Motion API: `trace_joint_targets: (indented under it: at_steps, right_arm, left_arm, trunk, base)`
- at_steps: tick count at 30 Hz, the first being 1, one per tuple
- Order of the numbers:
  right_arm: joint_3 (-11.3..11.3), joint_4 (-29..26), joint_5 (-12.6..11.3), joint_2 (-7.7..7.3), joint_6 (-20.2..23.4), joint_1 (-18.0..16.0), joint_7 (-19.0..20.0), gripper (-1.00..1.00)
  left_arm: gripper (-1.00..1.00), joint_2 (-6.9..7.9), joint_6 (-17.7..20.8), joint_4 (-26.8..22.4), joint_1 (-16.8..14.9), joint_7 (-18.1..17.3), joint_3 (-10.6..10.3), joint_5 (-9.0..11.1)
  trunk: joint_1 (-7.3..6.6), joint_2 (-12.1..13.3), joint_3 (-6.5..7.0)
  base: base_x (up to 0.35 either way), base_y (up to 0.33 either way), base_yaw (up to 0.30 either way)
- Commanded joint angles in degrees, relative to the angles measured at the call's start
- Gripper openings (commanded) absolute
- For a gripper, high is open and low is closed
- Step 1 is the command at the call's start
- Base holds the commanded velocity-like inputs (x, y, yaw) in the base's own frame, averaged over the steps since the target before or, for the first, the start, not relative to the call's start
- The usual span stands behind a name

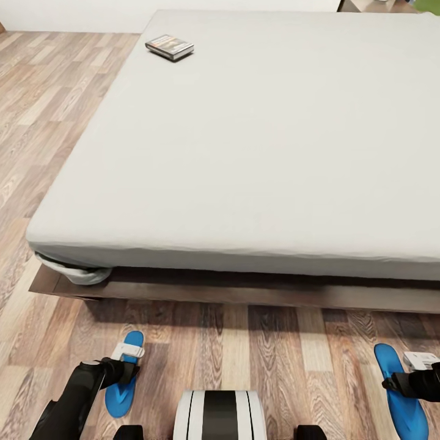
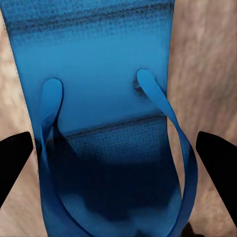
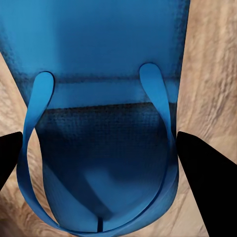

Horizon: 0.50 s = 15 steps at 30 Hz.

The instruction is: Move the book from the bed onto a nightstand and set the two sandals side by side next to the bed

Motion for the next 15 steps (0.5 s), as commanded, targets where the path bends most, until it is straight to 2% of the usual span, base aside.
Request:
trace_joint_targets:
  at_steps: [1, 6, 15]
  right_arm:
    - [-0.1, -0.1, 0.6, 0.02, 0.1, -0.1, 0.5, -1.0]
    - [-0.1, -0.1, 0.6, 0.02, 0.1, 0.0, 0.5, -1.0]
    - [-0.1, -0.1, 0.6, 0.02, 0.1, 0.0, 0.5, -1.0]
  left_arm:
    - [-1.0, -0.03, -0.2, -0.1, 0.0, -0.6, 0.1, -0.6]
    - [-1.0, -0.03, -3.9, 0.0, 0.0, -0.6, 0.2, -0.5]
    - [-1.0, 0.02, -4.5, 0.1, 0.0, -0.6, 0.3, -0.5]
  trunk:
    - [-0.01, 0.0, -0.03]
    - [-0.01, 0.0, -0.03]
    - [-0.01, 0.0, -0.03]
  base:
    - [0.0, 0.0, 0.0]
    - [0.0, 0.0, 0.0]
    - [0.0, 0.0, 0.0]
